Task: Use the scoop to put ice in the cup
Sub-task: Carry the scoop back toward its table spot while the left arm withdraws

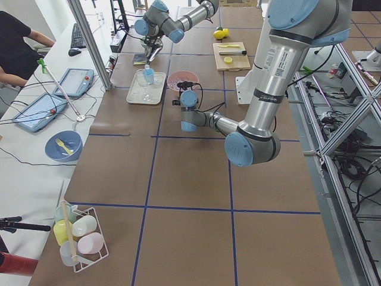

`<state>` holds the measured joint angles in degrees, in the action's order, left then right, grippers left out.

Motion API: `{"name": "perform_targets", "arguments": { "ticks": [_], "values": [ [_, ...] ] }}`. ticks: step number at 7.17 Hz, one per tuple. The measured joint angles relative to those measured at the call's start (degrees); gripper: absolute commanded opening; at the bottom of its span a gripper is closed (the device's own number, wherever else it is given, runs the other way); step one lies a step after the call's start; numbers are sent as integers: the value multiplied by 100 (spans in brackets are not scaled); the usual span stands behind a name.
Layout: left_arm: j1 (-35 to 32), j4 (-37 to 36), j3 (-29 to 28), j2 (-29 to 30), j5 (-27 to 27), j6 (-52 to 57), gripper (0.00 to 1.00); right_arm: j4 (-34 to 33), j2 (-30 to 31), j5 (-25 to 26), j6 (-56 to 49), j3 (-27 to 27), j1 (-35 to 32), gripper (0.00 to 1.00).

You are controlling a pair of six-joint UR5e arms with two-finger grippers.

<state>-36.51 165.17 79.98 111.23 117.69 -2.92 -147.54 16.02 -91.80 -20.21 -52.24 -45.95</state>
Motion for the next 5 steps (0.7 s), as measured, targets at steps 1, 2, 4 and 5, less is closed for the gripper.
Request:
{"name": "perform_targets", "arguments": {
  "ticks": [1,2,4,5],
  "values": [
    [2,10,5,-2,0,-4,100,-11,-7,66,-23,22,1,0],
    [2,13,7,-5,0,-10,100,28,5,16,-17,9,1,0],
    [-24,6,9,-8,6,-46,100,240,227,-412,101,-354,-15,0],
    [-38,-14,9,-16,10,-64,100,289,630,-661,249,-965,-57,0]
  ]
}}
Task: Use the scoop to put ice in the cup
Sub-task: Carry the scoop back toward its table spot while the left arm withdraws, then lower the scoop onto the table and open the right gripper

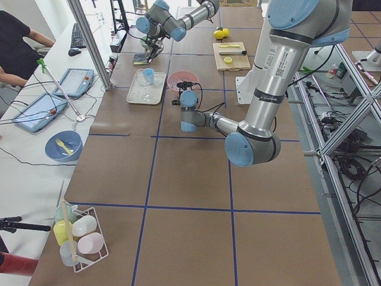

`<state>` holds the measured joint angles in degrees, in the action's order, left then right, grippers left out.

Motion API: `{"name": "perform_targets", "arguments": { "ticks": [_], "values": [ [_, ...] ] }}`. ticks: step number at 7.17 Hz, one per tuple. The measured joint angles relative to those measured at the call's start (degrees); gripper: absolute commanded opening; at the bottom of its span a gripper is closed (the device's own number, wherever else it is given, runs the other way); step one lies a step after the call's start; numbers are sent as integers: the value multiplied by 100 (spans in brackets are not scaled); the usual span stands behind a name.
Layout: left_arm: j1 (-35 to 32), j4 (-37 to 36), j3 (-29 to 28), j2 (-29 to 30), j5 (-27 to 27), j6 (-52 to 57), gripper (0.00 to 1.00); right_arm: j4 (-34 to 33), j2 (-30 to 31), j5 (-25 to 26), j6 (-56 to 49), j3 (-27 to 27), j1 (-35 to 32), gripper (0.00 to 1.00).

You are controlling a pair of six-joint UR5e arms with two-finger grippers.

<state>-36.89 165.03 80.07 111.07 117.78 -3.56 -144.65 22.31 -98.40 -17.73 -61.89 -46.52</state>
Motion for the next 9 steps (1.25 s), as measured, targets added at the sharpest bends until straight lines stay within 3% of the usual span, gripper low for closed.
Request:
{"name": "perform_targets", "arguments": {
  "ticks": [3,6,7,9],
  "values": [
    [-226,-48,16,-104,120,28,100,44,1251,-677,1450,-1820,-141,0],
    [-754,-134,21,-213,944,39,100,209,3114,-1537,2811,-4162,-358,0],
    [-824,-142,19,-278,1023,39,100,241,3644,-1884,3469,-4735,-370,0],
    [-850,-146,9,-321,1058,42,100,282,4446,-2658,4044,-5242,-362,0]
  ]
}}
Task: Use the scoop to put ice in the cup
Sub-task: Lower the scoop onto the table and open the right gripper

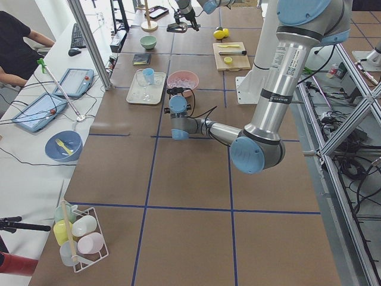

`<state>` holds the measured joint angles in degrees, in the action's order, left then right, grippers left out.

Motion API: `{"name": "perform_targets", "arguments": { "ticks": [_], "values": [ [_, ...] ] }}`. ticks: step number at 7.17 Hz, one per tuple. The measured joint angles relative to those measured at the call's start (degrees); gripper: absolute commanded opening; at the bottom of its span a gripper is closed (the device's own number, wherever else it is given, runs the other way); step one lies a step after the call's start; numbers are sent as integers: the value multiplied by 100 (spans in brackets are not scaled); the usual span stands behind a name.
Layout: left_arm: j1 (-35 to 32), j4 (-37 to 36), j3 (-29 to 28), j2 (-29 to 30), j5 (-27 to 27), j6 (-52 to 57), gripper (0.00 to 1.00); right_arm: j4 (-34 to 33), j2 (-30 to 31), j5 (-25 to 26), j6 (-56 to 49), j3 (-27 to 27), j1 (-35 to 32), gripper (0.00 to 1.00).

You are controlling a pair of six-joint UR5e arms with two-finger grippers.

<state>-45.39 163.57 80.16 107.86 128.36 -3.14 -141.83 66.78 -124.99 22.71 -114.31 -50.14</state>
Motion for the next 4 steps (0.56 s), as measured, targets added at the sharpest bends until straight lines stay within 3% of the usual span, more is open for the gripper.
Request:
{"name": "perform_targets", "arguments": {
  "ticks": [2,4],
  "values": [
    [11,0,-7,-2,4,1,100,168,505,-550,64,-11,121,0],
    [19,3,-8,3,3,4,100,930,982,-700,104,222,240,0]
  ]
}}
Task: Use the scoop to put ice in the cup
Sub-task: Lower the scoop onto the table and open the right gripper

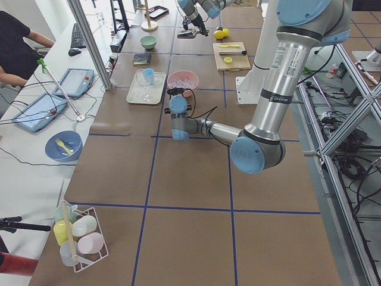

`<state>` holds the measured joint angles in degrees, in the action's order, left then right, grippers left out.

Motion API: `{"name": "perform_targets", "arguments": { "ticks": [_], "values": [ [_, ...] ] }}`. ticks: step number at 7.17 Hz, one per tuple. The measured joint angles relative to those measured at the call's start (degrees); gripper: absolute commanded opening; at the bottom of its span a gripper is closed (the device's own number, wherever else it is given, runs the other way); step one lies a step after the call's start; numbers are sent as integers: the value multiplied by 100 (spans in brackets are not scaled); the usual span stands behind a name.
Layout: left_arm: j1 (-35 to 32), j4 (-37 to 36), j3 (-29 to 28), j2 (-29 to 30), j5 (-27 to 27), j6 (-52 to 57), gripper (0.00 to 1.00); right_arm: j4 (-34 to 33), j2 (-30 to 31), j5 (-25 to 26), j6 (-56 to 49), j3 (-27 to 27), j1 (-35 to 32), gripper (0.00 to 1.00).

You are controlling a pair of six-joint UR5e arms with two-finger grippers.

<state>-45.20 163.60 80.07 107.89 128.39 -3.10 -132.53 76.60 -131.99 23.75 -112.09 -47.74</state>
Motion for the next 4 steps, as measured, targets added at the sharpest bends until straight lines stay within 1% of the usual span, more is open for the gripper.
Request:
{"name": "perform_targets", "arguments": {
  "ticks": [1,3,4],
  "values": [
    [5,-2,0,2,-6,-3,100,335,147,-21,15,177,38,0],
    [8,-3,5,7,-17,-6,100,941,234,-150,42,674,118,0],
    [6,-4,10,7,-21,-6,100,1089,235,-221,50,847,145,0]
  ]
}}
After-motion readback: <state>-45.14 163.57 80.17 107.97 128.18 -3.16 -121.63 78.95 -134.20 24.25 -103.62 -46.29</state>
